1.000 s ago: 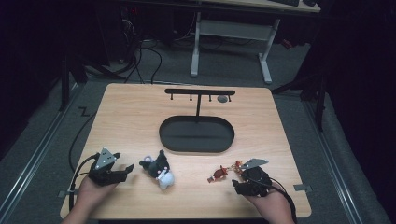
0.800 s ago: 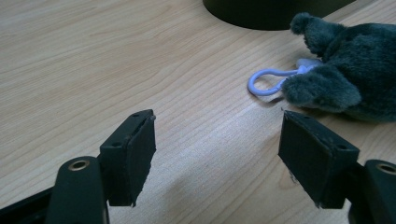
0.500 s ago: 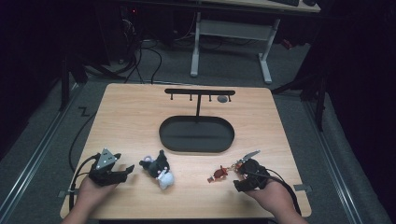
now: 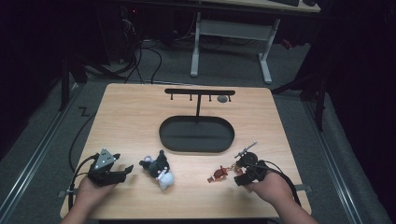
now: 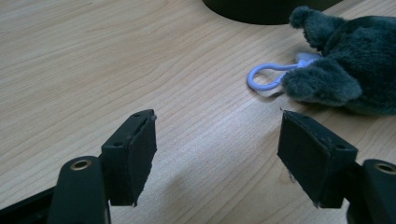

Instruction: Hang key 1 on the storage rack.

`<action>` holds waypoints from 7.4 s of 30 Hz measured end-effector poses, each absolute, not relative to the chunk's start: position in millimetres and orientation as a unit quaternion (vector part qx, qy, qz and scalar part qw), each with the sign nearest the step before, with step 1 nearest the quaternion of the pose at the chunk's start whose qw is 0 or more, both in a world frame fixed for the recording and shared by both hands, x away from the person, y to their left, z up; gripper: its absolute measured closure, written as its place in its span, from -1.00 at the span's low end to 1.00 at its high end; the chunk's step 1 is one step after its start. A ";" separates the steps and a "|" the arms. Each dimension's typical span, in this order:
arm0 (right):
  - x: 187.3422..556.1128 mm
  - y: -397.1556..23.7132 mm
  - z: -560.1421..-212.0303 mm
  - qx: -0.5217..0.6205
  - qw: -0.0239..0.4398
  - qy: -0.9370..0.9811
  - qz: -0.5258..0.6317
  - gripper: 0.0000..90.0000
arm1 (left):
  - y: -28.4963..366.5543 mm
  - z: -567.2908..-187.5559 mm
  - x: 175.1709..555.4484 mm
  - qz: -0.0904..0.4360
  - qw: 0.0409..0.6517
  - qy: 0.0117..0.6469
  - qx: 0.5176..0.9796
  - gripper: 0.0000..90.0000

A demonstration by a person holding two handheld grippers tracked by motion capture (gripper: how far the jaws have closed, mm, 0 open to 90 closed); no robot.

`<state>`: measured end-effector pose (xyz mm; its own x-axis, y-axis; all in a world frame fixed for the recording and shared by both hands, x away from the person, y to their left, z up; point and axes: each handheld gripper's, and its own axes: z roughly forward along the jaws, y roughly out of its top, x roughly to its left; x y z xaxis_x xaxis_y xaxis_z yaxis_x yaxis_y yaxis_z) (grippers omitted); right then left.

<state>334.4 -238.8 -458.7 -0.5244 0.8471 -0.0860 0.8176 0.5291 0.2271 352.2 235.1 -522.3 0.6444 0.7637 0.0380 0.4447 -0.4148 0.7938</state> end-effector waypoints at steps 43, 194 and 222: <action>396.1 -234.6 -475.6 0.499 0.025 0.866 0.026 0.60 | 232.2 -524.0 355.0 0.200 0.387 0.360 0.825 -0.35; 520.0 -228.9 -325.3 0.576 0.065 0.809 0.097 0.85 | 237.6 -525.2 356.9 0.188 0.392 0.365 0.823 -0.34; 534.8 -221.5 -324.3 0.588 0.079 0.800 0.095 0.85 | 235.6 -525.6 358.1 0.187 0.390 0.360 0.826 -0.34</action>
<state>534.8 -221.5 -324.3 -0.2967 0.9548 -0.0148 0.9247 0.2912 0.2453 358.1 235.6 -525.6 0.6706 0.7413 0.0275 0.4494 -0.4356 0.7799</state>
